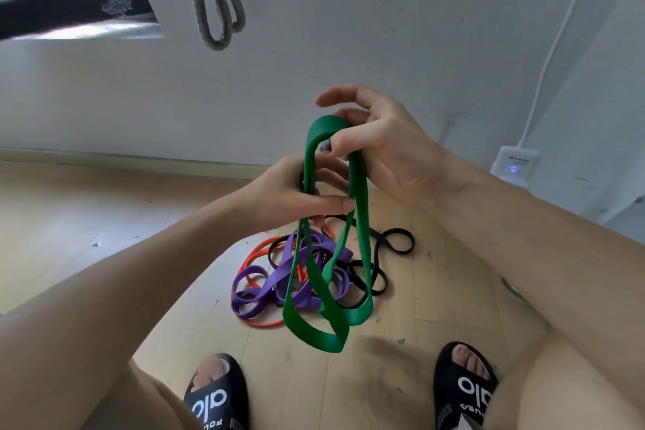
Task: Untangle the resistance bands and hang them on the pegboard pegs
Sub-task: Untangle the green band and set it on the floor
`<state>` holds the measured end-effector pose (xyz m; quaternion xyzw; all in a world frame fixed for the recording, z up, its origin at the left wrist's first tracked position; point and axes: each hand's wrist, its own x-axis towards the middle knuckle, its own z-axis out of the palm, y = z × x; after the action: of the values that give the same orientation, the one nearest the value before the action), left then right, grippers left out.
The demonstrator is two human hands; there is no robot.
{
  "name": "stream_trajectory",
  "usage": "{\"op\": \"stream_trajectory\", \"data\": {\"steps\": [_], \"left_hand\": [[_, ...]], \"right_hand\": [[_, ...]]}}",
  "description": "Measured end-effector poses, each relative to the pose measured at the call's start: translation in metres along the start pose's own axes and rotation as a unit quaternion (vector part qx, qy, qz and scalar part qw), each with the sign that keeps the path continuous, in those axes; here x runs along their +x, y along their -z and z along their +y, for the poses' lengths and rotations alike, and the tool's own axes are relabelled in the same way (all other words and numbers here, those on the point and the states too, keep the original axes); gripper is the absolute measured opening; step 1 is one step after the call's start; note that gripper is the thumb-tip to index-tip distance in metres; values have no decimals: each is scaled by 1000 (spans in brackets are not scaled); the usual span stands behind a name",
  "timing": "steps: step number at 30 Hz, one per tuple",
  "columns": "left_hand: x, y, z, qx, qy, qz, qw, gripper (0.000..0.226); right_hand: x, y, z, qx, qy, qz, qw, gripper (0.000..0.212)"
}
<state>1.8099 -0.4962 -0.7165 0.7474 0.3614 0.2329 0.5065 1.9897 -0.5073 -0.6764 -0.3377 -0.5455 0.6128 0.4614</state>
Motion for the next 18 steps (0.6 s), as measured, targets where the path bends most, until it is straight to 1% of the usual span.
{"op": "stream_trajectory", "data": {"steps": [3,6,11,14,18], "left_hand": [[0,-1,3,20,-1,-16,1000,28],[0,2,5,26,-2,-19,999,29],[-4,9,6,55,29,-65,996,36],[-5,12,9,68,41,-67,995,39],[-4,14,11,82,63,-65,993,35]], "right_hand": [[0,-4,1,21,-4,-8,1000,52],[1,-1,0,16,-2,-5,1000,51],[2,5,0,-20,-11,-17,1000,51],[1,8,-2,-31,-16,-23,999,51],[0,12,-6,-80,-13,-23,996,52]]}}
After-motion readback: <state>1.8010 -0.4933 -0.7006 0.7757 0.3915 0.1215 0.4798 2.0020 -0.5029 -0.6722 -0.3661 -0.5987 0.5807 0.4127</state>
